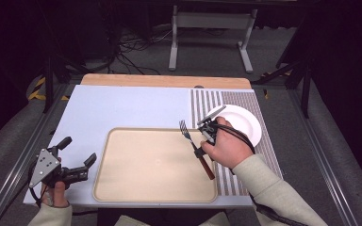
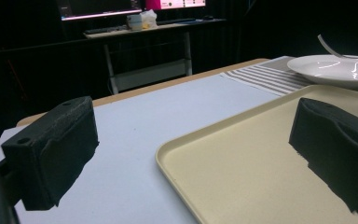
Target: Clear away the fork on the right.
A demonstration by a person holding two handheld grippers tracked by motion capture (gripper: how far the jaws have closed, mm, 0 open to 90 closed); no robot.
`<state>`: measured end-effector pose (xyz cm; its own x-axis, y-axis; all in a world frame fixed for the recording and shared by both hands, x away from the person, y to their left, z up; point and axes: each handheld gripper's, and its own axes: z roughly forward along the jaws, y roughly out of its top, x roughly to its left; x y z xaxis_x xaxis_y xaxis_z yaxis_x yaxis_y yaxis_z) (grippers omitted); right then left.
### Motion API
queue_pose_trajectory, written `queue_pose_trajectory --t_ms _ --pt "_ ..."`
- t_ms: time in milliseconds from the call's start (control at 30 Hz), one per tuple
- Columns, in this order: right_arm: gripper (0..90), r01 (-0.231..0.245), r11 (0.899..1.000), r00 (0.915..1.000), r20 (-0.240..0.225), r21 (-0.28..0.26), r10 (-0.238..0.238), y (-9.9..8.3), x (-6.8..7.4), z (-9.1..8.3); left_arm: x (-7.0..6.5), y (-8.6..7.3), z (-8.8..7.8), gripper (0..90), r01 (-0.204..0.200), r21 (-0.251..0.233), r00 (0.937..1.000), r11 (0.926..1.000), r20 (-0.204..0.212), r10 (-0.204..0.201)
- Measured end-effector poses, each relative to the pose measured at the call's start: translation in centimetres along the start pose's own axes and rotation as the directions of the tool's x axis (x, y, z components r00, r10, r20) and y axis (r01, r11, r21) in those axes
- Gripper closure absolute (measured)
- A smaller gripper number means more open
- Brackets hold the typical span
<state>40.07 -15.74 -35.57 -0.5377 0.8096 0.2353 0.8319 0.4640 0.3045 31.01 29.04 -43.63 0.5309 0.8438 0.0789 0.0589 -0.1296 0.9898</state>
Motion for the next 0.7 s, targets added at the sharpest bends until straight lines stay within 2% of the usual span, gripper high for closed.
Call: queue_pose_trajectory --t_ms 400,700 --pt "77.5 -0.066 0.998 0.9978 0.008 0.022 0.066 0.3 0.3 1.8 0.0 0.0 0.0 1.6 0.001 -0.001 1.0 1.0 -0.002 -0.001" --pt "77.5 -0.11 0.992 0.9939 0.018 0.069 0.109 0.3 0.3 3.3 0.0 0.0 0.0 1.6 0.001 -0.001 1.0 1.0 -0.001 -0.001"
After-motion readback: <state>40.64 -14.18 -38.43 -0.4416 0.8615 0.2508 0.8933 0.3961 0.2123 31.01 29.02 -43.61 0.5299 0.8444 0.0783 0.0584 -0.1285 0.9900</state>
